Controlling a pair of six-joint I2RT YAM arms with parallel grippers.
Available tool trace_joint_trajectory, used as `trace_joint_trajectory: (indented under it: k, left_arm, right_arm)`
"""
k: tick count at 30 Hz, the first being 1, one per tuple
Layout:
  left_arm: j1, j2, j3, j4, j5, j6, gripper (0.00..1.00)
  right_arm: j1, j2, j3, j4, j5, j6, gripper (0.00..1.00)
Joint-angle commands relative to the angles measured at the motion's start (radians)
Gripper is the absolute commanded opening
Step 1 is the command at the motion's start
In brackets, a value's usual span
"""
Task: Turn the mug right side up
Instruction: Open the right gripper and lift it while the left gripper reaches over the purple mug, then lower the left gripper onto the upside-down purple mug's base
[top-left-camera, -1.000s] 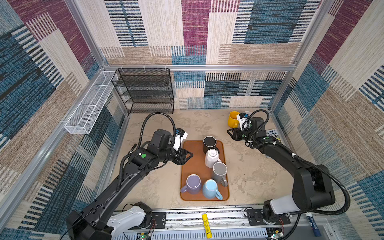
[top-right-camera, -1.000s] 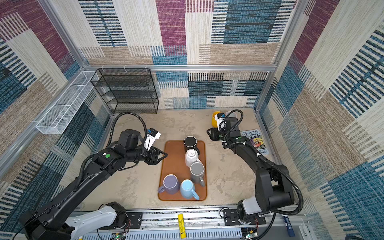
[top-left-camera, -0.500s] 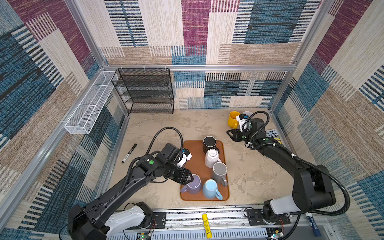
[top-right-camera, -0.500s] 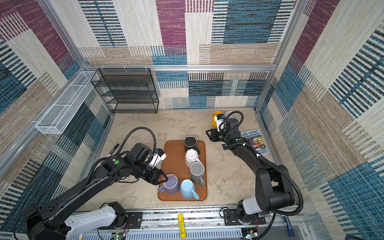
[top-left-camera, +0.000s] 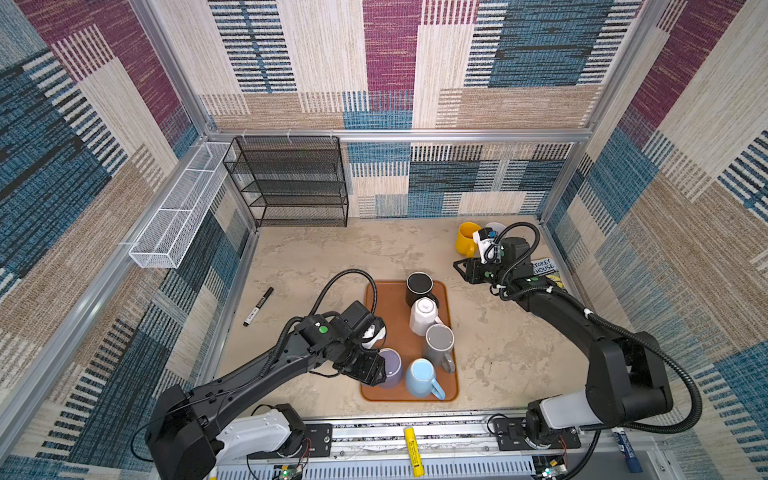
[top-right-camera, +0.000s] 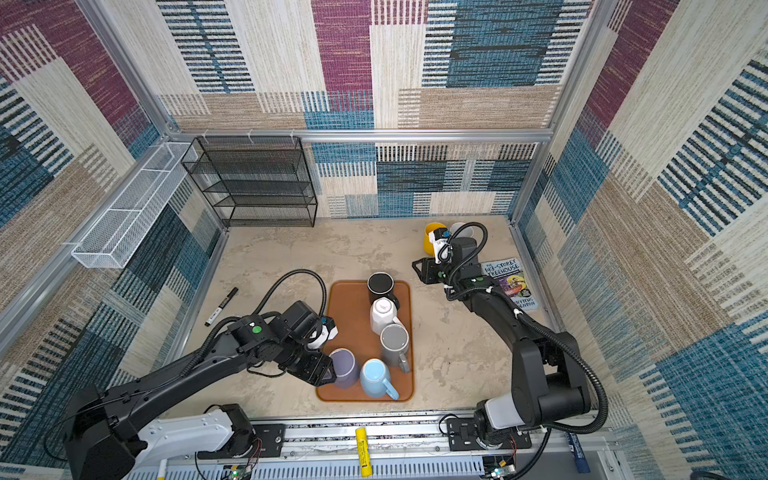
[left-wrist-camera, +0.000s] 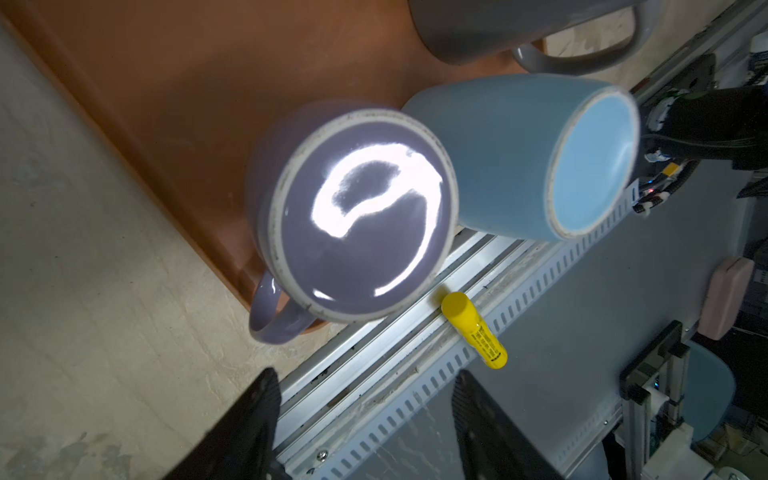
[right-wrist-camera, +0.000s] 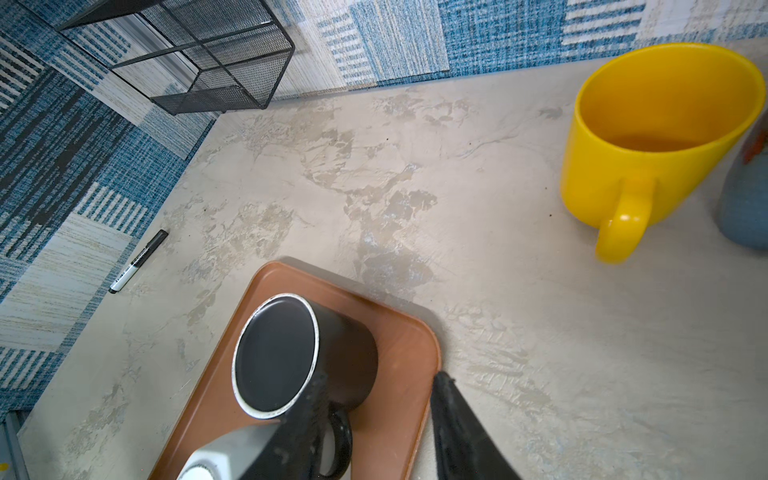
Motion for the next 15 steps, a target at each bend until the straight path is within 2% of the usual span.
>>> trace_joint_trajectory:
  k: [1,9,15]
  left_arm:
    - [-0.028,0.03,0.011,-0.015,-0.056,-0.011,0.68]
    - [-0.092,0.117,0.039,-0.008,-0.119,-0.007,0.68]
    - [-0.103,0.133,0.052,0.03,-0.176,-0.035,0.65]
  right_arm:
    - [0.001,-0.01,-0.004,0.022,0.011,-0.007,0.44]
    - [0.002,-0.021,-0.014,0.021,0.023,-0.01,0.44]
    - [0.002,-0.03,-0.02,0.017,0.032,-0.013,0.44]
